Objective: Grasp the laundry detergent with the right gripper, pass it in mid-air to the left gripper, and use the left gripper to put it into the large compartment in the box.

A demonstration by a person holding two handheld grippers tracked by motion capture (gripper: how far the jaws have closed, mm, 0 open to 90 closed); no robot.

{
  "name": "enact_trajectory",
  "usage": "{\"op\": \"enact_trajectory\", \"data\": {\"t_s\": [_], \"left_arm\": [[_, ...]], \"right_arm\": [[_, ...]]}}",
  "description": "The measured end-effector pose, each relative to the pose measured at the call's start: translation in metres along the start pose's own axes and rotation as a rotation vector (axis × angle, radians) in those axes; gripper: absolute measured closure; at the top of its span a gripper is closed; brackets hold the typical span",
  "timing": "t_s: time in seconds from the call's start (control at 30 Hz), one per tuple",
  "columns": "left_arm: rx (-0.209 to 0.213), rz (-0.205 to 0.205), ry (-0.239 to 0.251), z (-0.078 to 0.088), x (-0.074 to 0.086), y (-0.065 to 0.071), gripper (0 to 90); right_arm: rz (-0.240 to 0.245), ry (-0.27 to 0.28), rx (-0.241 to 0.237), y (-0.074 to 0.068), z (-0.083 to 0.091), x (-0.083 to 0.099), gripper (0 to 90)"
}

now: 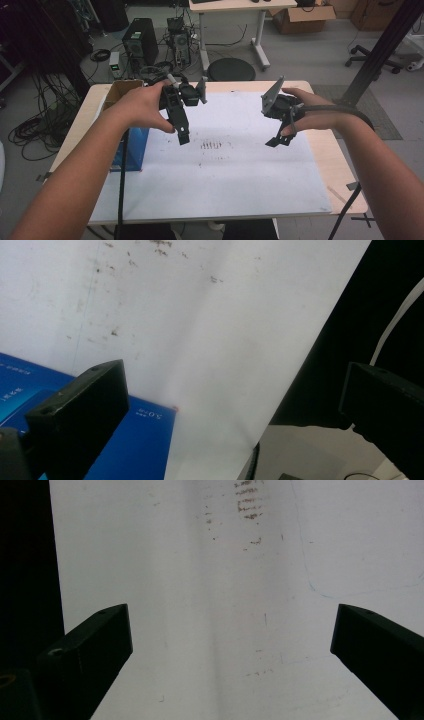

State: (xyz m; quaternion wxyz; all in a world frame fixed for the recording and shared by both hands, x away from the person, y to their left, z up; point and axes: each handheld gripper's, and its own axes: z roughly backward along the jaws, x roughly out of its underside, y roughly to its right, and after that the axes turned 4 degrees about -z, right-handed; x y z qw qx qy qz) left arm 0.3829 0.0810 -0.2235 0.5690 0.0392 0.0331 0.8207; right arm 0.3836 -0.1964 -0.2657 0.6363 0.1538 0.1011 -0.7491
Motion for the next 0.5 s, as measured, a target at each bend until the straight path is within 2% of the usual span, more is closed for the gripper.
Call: {"op": "enact_trajectory", "data": {"t_s": [0.13,0.5], "left_arm": [[-0.001,0.011,0.002,-0.0008,0.0015,-0.0036,0.2],[0.004,0.006,0.004,0.0003,0.0029,-0.0032,0.2]], "right_arm": [[-0.005,0.002,-0.005,0.0014,-0.002,0.0011,3.2],[0.002,0.013,0.001,-0.0001,0.0013,-0.0032,3.3]]}}
